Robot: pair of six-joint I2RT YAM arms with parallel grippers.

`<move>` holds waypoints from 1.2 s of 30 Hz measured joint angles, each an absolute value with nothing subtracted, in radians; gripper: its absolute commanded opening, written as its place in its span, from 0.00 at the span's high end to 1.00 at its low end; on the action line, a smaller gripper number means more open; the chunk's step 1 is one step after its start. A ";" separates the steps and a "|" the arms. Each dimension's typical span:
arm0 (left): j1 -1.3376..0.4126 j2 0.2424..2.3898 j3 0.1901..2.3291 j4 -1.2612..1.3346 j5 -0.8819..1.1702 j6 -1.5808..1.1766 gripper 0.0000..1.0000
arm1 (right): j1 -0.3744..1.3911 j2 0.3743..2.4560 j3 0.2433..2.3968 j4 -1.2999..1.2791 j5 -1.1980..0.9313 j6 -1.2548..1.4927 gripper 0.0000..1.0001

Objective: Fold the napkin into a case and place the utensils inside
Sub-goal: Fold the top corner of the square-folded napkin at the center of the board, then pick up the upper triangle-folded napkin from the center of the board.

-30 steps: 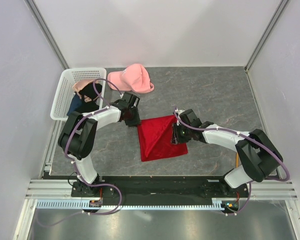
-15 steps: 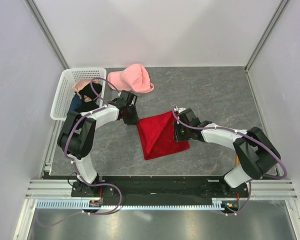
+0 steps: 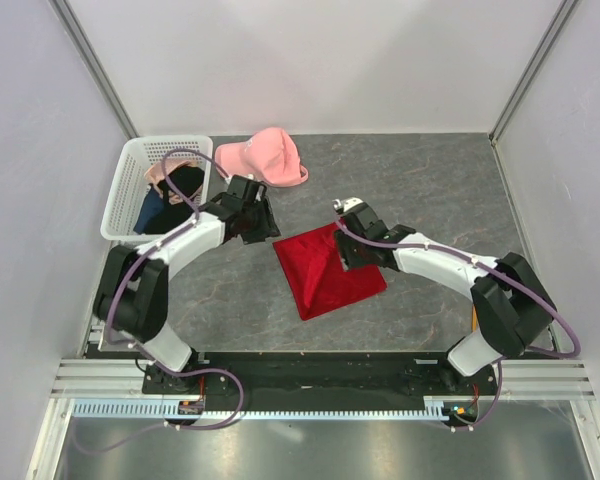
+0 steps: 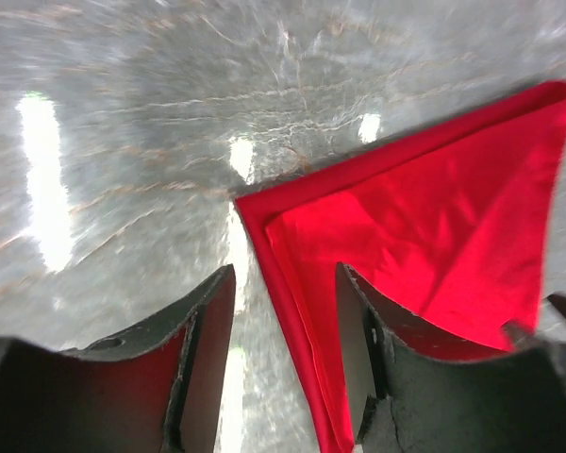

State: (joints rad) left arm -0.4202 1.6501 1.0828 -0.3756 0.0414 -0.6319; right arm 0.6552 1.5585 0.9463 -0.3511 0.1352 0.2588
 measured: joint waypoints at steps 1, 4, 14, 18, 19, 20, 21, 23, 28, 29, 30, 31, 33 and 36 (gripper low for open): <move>-0.419 1.615 1.074 -0.382 0.024 -0.641 0.45 | 0.677 1.557 0.966 -0.363 0.134 0.261 0.40; -0.400 1.517 1.043 -0.408 -0.009 -0.675 0.45 | 0.761 1.557 1.018 -0.379 0.116 0.284 0.41; -0.312 1.335 0.941 -0.472 0.004 -0.718 0.46 | 1.039 1.678 1.145 -0.392 0.107 0.378 0.55; -0.302 1.297 0.918 -0.477 0.029 -0.717 0.46 | 1.067 1.747 1.161 -0.402 0.117 0.390 0.54; -0.298 1.290 0.914 -0.479 0.033 -0.717 0.46 | 1.072 1.760 1.162 -0.406 0.121 0.390 0.53; -0.294 1.287 0.913 -0.479 0.037 -0.717 0.46 | 1.077 1.769 1.162 -0.410 0.128 0.391 0.53; -0.289 1.286 0.911 -0.477 0.039 -0.717 0.46 | 1.079 1.775 1.162 -0.416 0.133 0.391 0.53; -0.281 1.286 0.907 -0.478 0.051 -0.717 0.46 | 1.080 1.782 1.162 -0.424 0.141 0.391 0.53; -0.270 1.286 0.891 -0.477 0.065 -0.717 0.46 | 1.084 1.784 1.162 -0.429 0.156 0.390 0.55; -0.270 1.286 0.890 -0.477 0.067 -0.717 0.46 | 1.086 1.785 1.162 -0.429 0.157 0.390 0.57; -0.270 1.286 0.890 -0.476 0.072 -0.717 0.46 | 1.089 1.788 1.162 -0.428 0.160 0.390 0.60; -0.270 1.286 0.890 -0.474 0.075 -0.717 0.46 | 1.091 1.791 1.162 -0.428 0.160 0.390 0.62; -0.270 1.286 0.890 -0.472 0.083 -0.717 0.46 | 1.098 1.799 1.162 -0.429 0.163 0.389 0.65; -0.269 1.286 0.890 -0.470 0.089 -0.717 0.46 | 1.107 1.813 1.162 -0.429 0.165 0.389 0.65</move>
